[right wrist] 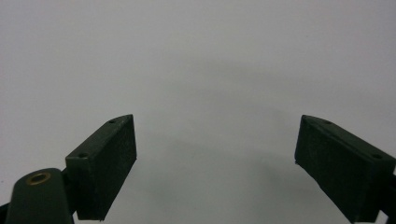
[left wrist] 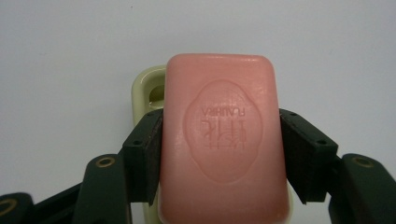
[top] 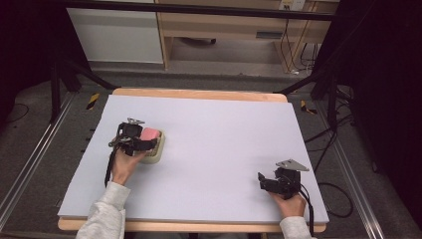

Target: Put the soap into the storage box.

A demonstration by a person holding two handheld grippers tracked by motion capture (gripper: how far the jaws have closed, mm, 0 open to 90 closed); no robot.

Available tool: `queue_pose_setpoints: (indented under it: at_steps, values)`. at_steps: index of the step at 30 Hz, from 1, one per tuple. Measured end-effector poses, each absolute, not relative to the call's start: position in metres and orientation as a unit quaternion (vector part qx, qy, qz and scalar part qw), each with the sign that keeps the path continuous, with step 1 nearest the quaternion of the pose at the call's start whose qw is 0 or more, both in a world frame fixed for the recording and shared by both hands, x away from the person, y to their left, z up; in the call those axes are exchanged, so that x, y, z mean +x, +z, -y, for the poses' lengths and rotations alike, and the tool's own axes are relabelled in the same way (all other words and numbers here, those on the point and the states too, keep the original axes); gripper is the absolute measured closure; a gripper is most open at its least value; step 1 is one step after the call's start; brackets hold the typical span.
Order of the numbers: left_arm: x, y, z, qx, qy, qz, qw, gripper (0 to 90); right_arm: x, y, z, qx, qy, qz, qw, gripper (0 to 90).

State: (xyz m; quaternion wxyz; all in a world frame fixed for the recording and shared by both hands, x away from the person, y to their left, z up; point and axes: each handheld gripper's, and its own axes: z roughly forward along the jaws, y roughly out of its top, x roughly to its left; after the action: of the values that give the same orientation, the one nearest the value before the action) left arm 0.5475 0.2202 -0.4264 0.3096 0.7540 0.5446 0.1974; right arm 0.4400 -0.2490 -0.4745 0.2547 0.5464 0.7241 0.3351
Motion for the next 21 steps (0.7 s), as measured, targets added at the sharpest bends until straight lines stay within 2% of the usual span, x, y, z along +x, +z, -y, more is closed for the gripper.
queue_pose_setpoints:
  at_steps: [21]
  values:
    - [0.553,-0.44,-0.223,0.753,0.195,-0.552,0.301,37.1,0.44,-0.474,0.248,0.548,0.335,-0.724,0.252,13.0]
